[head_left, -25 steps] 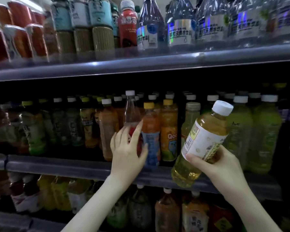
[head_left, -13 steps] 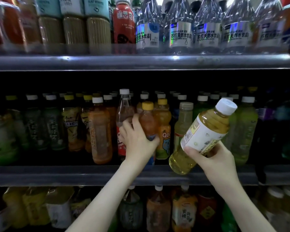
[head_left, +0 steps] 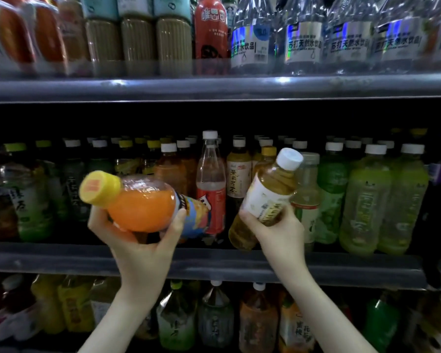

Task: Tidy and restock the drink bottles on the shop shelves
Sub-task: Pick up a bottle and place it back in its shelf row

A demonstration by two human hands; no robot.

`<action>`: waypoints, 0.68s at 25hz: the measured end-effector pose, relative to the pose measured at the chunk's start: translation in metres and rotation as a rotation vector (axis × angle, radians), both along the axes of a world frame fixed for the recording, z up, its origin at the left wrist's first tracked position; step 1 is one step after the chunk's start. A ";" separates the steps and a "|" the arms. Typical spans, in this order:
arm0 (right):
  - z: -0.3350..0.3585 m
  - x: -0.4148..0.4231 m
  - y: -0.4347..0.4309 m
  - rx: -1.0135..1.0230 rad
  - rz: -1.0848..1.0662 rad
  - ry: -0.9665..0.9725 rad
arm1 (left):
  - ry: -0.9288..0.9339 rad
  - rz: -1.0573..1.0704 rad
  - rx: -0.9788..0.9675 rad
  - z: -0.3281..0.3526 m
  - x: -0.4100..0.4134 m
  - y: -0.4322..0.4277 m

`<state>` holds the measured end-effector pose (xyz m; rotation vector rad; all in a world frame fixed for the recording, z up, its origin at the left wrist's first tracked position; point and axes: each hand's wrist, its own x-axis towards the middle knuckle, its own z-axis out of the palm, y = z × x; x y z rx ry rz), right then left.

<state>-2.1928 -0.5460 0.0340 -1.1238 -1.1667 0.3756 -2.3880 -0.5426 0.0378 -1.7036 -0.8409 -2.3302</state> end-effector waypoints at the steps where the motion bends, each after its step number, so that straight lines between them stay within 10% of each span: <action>1: 0.001 -0.007 0.008 -0.047 -0.019 -0.031 | -0.016 0.002 -0.017 0.002 -0.008 -0.001; 6: 0.006 -0.024 0.036 -0.269 -0.178 -0.365 | 0.043 -0.042 0.026 0.010 -0.027 0.002; 12: -0.016 -0.020 0.027 0.052 -0.399 -0.924 | 0.118 -0.179 -0.080 -0.001 -0.028 0.012; 17: -0.023 -0.012 0.041 -0.068 -0.403 -1.068 | 0.095 -0.315 -0.195 -0.007 -0.024 0.014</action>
